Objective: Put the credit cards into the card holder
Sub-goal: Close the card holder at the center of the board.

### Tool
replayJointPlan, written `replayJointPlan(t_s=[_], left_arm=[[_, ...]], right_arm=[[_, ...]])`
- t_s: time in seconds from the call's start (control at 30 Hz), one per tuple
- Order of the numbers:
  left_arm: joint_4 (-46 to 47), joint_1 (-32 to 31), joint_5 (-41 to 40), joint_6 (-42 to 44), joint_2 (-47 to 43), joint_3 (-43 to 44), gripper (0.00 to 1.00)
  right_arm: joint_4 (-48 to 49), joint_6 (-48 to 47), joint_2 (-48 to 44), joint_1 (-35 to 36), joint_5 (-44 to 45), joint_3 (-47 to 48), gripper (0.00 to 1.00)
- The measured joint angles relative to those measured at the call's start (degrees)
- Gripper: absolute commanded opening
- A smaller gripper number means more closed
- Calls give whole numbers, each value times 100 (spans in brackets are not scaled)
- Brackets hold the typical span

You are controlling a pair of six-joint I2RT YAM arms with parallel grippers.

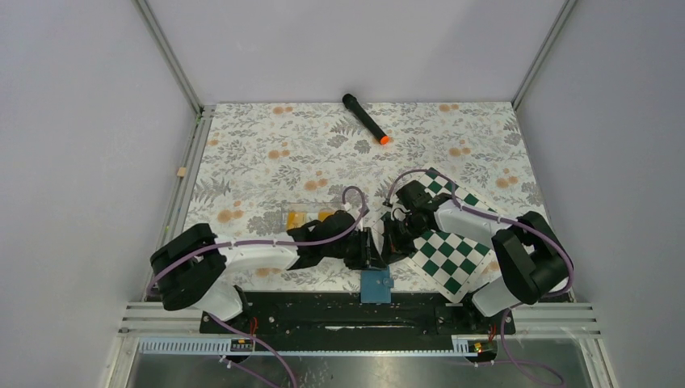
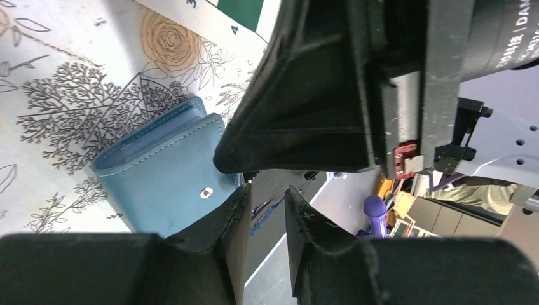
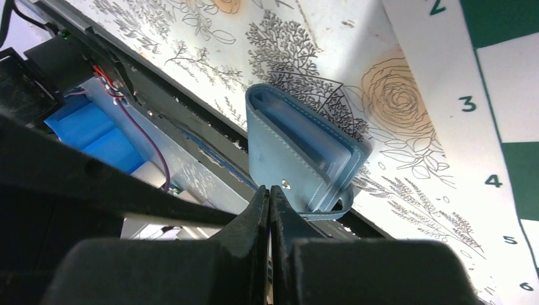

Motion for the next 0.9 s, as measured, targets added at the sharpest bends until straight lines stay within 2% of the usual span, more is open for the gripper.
replayJointPlan(t_s=[0.37,0.57,0.9], left_arm=[[-1051,-339,-57,365,485,562,30],[-1263,-431,-57,466,756,728,29],[-1351,-439,-52,584,986,977,19]], right_arm=[[15,-79,400,0,426,-267,0],[2,-76,457,-11,409,-271,0],[2,-74,457,-11,407,-271,0]])
